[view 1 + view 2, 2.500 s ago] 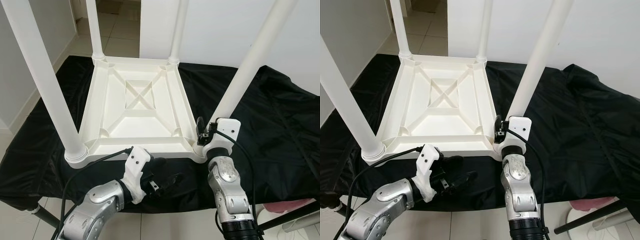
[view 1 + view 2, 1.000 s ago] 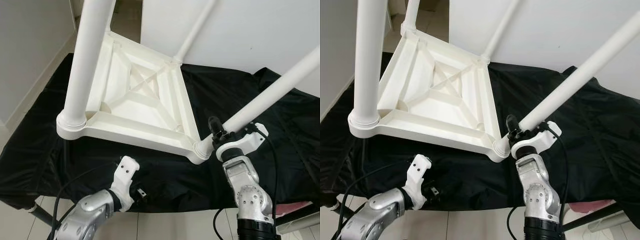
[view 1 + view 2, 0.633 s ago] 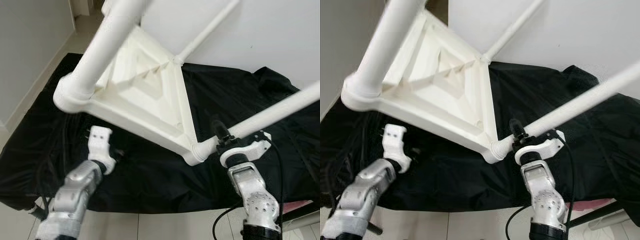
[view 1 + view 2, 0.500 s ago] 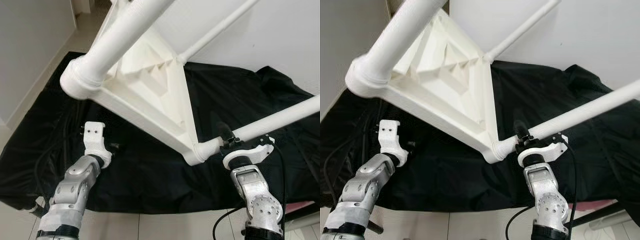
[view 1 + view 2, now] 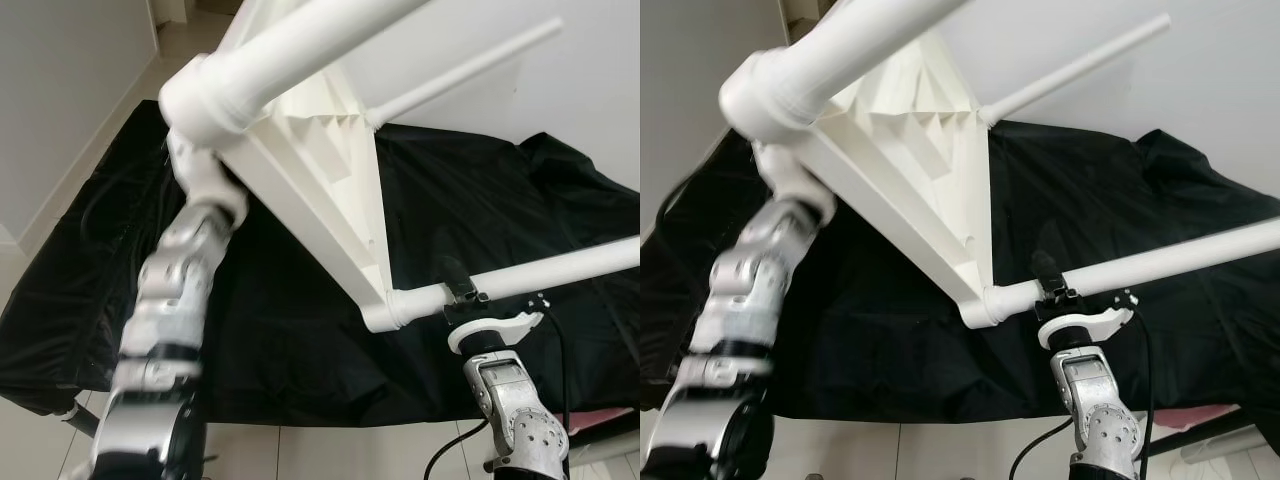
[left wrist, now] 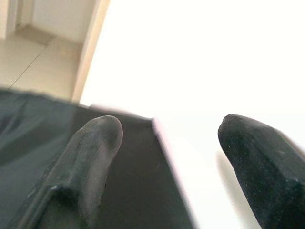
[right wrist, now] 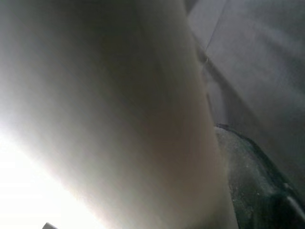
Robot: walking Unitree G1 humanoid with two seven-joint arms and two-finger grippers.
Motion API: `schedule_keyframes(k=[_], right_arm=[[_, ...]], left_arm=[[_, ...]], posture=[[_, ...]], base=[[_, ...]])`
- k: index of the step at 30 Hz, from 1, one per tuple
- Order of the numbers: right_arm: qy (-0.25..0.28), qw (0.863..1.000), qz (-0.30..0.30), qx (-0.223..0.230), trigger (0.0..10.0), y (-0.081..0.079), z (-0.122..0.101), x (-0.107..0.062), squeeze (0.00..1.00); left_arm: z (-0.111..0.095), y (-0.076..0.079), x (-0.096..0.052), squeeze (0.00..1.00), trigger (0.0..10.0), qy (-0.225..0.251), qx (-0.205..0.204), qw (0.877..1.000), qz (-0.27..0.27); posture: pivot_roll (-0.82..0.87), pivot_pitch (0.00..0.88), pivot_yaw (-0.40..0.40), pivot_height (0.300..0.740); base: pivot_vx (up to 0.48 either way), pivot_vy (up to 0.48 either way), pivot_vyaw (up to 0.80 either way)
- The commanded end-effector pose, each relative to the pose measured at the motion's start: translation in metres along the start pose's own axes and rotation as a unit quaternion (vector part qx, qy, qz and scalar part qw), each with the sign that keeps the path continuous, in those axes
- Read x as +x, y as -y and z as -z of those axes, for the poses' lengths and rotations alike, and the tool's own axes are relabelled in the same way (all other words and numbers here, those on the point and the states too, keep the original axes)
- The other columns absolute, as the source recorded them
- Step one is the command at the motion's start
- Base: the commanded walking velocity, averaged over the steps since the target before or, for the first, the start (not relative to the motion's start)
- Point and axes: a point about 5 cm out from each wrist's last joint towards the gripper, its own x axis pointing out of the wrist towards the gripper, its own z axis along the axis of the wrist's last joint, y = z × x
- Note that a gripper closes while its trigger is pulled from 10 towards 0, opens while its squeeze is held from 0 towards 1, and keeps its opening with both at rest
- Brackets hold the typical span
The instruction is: Building children table
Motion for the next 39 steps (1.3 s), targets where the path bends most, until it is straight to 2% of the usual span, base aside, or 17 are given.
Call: schedule_keyframes(k=[1,2,4,5,7,9,12,15,16,18,19,23,24,25,26,36,39], right_arm=[[-0.030,0.996,-0.023,0.086,10.0,0.003,0.033,0.001,0.00],[-0.030,0.996,-0.023,0.086,10.0,0.003,0.033,0.001,0.00],[-0.026,0.994,-0.030,0.101,10.0,0.008,0.031,-0.001,0.00],[-0.026,0.994,-0.030,0.101,10.0,0.008,0.031,-0.001,0.00],[-0.018,0.993,-0.052,0.103,10.0,0.011,0.026,-0.006,0.00],[-0.018,0.993,-0.052,0.103,10.0,0.011,0.026,-0.006,0.00],[0.004,0.995,-0.061,0.078,10.0,0.015,0.017,-0.011,0.00],[0.015,0.996,-0.061,0.070,10.0,0.017,0.012,-0.014,0.00],[0.031,0.996,-0.067,0.057,10.0,0.017,0.007,-0.018,0.05],[0.049,0.995,-0.075,0.045,10.0,0.018,0.001,-0.022,0.05],[0.070,0.993,-0.073,0.058,10.0,0.020,-0.007,-0.027,1.00],[0.122,0.988,-0.064,0.064,10.0,0.029,-0.024,-0.041,1.00],[0.126,0.988,-0.068,0.057,10.0,0.028,-0.026,-0.045,0.39],[0.126,0.988,-0.068,0.057,10.0,0.028,-0.026,-0.045,0.39],[0.133,0.988,-0.074,0.043,10.0,0.027,-0.030,-0.052,0.00],[0.166,0.984,-0.061,-0.010,10.0,0.027,-0.040,-0.079,0.00],[0.160,0.985,-0.055,-0.041,10.0,0.024,-0.035,-0.094,0.00]], left_arm=[[-0.012,0.025,0.010,0.00,10.0,0.016,-0.012,0.999,0.045],[-0.012,0.025,0.010,0.00,10.0,0.016,-0.012,0.999,0.045],[-0.022,0.044,0.022,0.00,10.0,0.023,-0.014,0.997,0.066],[-0.022,0.044,0.022,0.00,10.0,0.023,-0.014,0.997,0.066],[-0.030,0.058,0.030,0.00,10.0,0.024,-0.014,0.996,0.080],[-0.030,0.058,0.030,0.00,10.0,0.024,-0.014,0.996,0.080],[-0.034,0.070,0.036,0.00,10.0,0.021,-0.017,0.995,0.098],[-0.034,0.072,0.037,0.00,10.0,0.018,-0.018,0.995,0.102],[-0.034,0.074,0.039,0.00,10.0,0.015,-0.015,0.995,0.101],[-0.034,0.075,0.041,0.00,10.0,0.013,-0.011,0.995,0.098],[-0.034,0.077,0.041,0.00,10.0,0.014,-0.010,0.995,0.101],[-0.036,0.080,0.044,0.00,10.0,0.015,-0.012,0.994,0.112],[-0.036,0.081,0.045,0.00,10.0,0.014,-0.011,0.994,0.112],[-0.036,0.081,0.045,0.00,10.0,0.014,-0.011,0.994,0.112],[-0.036,0.081,0.046,0.00,10.0,0.013,-0.014,0.993,0.114],[-0.037,0.084,0.049,0.00,10.0,0.012,-0.015,0.992,0.122],[-0.037,0.086,0.050,0.00,10.0,0.010,-0.014,0.992,0.126]], posture=[[0.00,0.029,-0.075,0.740],[0.00,0.029,-0.075,0.740],[0.01,0.034,-0.074,0.740],[0.01,0.034,-0.074,0.740],[0.01,0.036,-0.069,0.740],[0.01,0.036,-0.069,0.740],[0.01,0.037,-0.062,0.740],[0.00,0.037,-0.055,0.740],[0.00,0.037,-0.052,0.740],[0.00,0.037,-0.052,0.740],[0.00,0.039,-0.047,0.740],[-0.01,0.043,-0.037,0.740],[-0.01,0.045,-0.033,0.740],[-0.01,0.045,-0.033,0.740],[-0.02,0.045,-0.029,0.740],[-0.03,0.050,-0.015,0.740],[-0.04,0.053,-0.009,0.740]], base=[[0.000,0.000,0.00],[0.000,0.000,0.00],[0.000,0.000,0.00],[0.000,0.000,0.00],[0.000,0.000,0.00],[0.000,0.000,0.00],[0.000,0.000,0.00],[0.000,0.000,0.00],[0.000,0.000,0.00],[0.000,0.000,0.00],[0.000,0.000,0.00],[0.000,0.000,0.00],[0.000,0.000,0.00],[0.000,0.000,0.00],[0.000,0.000,0.00],[0.000,0.000,0.00],[0.000,0.000,0.00]])
